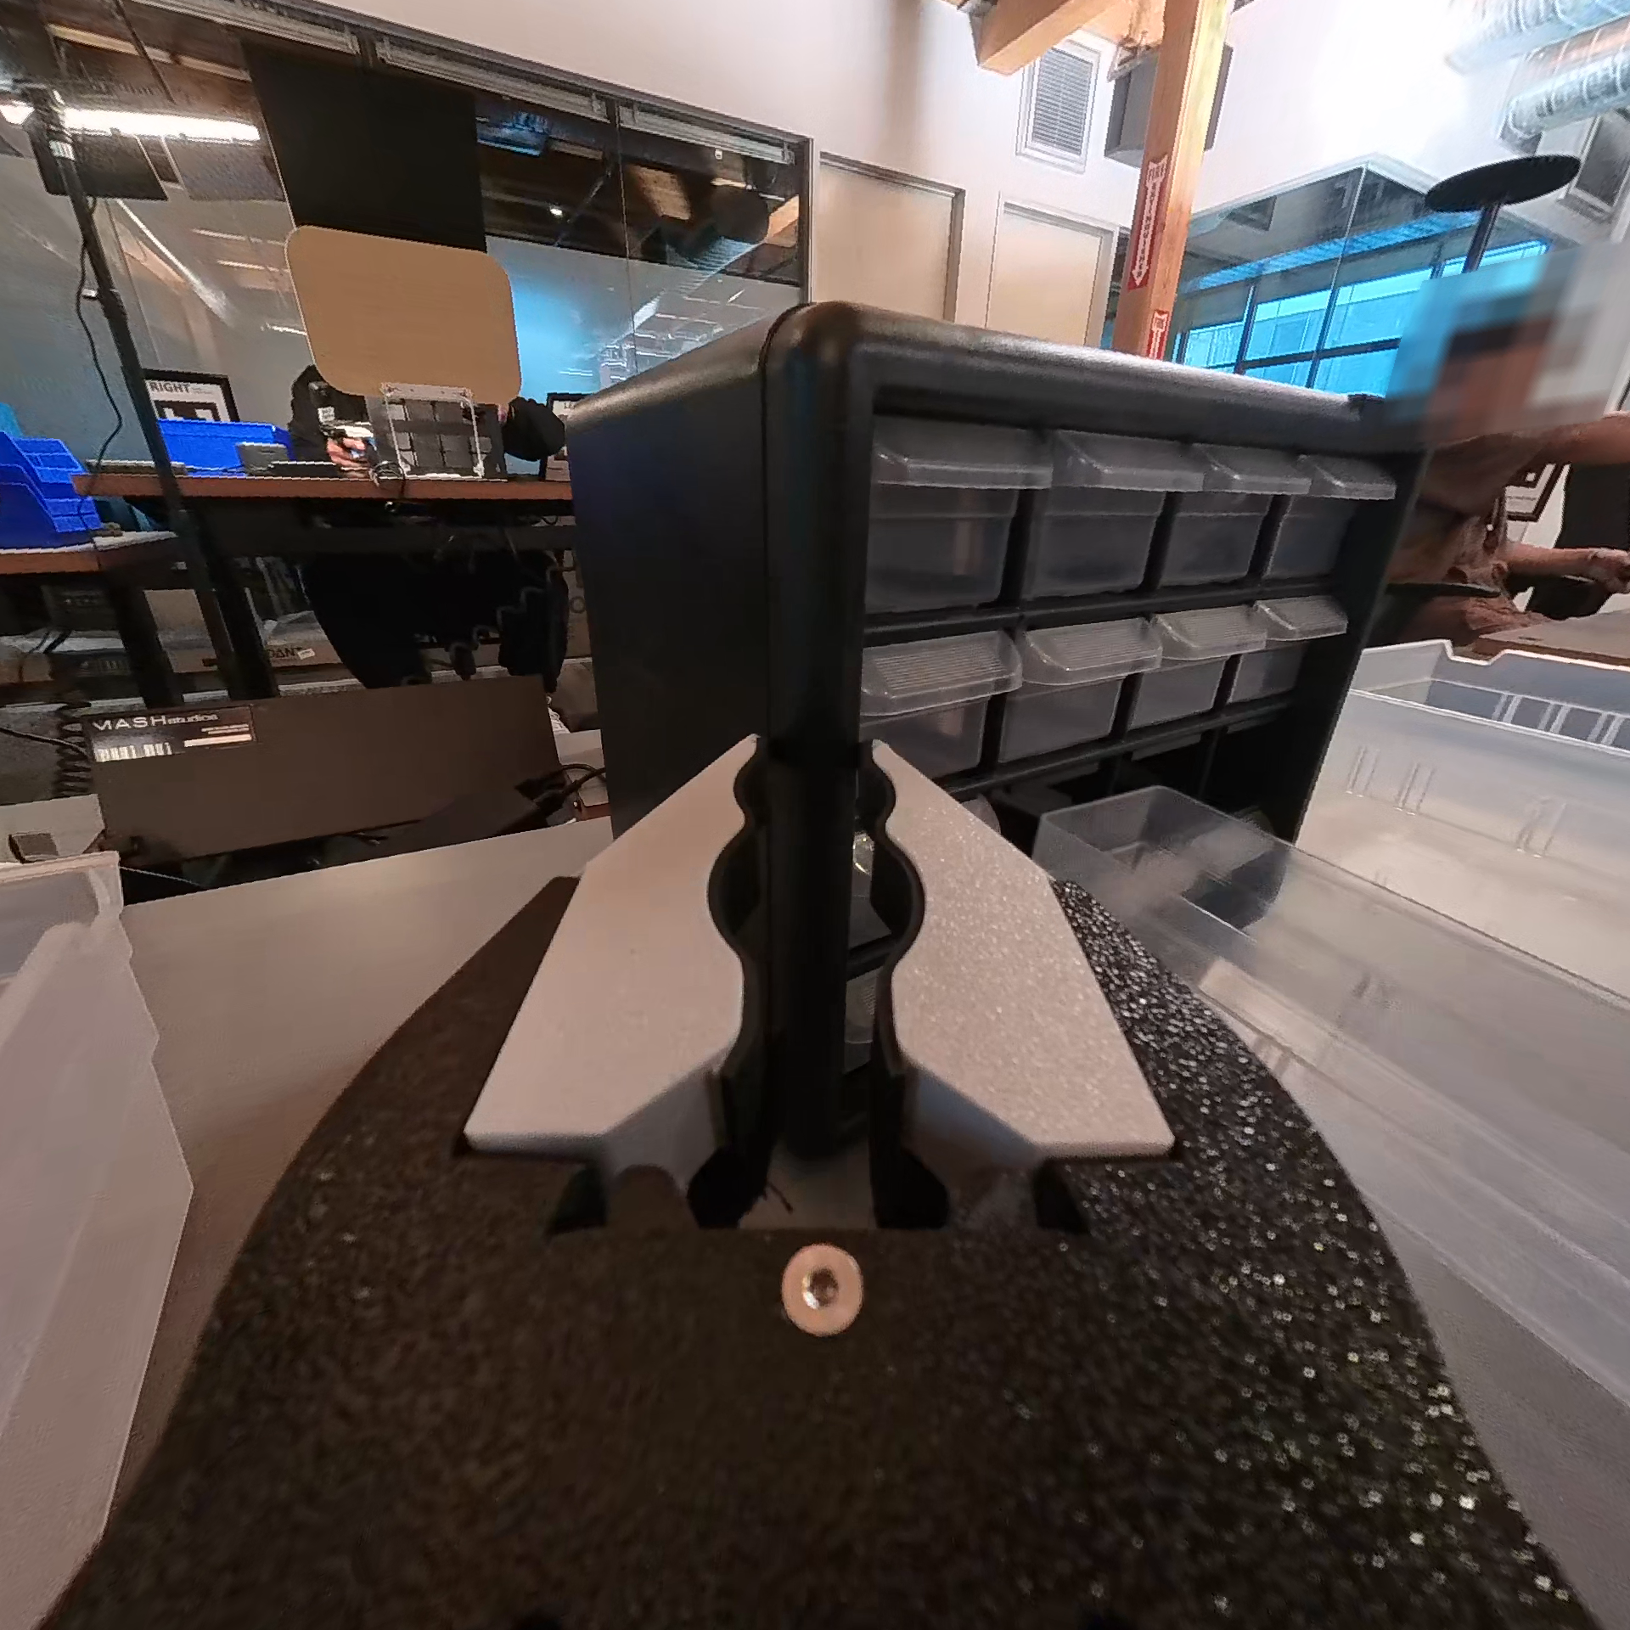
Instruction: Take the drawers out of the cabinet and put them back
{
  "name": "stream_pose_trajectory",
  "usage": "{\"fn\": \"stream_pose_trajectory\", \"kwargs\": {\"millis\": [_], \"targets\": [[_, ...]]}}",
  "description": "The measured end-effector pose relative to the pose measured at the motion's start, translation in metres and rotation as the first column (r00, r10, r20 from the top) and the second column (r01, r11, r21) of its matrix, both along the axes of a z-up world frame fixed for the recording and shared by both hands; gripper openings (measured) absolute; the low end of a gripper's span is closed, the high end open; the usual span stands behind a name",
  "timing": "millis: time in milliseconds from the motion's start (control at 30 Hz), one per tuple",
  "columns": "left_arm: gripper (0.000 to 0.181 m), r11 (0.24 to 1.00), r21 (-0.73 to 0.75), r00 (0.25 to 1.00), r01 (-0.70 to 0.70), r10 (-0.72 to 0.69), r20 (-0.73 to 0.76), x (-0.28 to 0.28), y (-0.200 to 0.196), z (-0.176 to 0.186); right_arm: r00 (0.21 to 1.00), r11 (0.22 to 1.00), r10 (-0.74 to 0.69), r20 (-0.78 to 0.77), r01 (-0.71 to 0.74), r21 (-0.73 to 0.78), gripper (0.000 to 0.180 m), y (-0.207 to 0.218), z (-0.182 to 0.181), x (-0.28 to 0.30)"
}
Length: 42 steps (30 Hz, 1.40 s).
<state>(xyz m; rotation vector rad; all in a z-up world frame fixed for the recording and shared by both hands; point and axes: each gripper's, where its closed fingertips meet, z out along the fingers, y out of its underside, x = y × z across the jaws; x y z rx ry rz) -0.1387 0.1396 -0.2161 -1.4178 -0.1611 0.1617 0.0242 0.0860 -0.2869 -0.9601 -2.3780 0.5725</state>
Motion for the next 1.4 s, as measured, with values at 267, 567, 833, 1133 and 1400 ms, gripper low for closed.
{"fn": "stream_pose_trajectory", "kwargs": {"millis": [267,567,833,1133,1400], "targets": [[0.017,1.000,-0.013,1.000,0.007,-0.007,-0.005,0.000,0.000,0.000,0.996,0.998,0.015,0.087,-0.009,-0.066,0.013,0.012,-0.001,-0.006],[0.018,1.000,-0.025,1.000,0.011,-0.011,-0.019,0.000,0.000,0.000,0.995,0.992,0.026,0.100,-0.014,-0.122,0.014,0.015,0.015,-0.006],[0.017,1.000,-0.002,1.000,0.028,-0.028,-0.014,0.001,-0.002,0.005,0.994,0.996,0.009,0.108,0.000,-0.084,0.014,0.022,0.022,-0.009],[0.017,0.999,-0.001,0.999,0.035,-0.035,-0.007,0.001,-0.002,0.005,0.997,0.998,-0.045,0.056,0.043,0.037,0.014,0.048,0.015,-0.032],[0.017,0.999,0.001,0.999,0.036,-0.036,-0.003,0.001,-0.002,0.005,0.979,0.957,-0.166,-0.120,0.189,0.220,0.032,0.087,0.011,-0.063]]}}
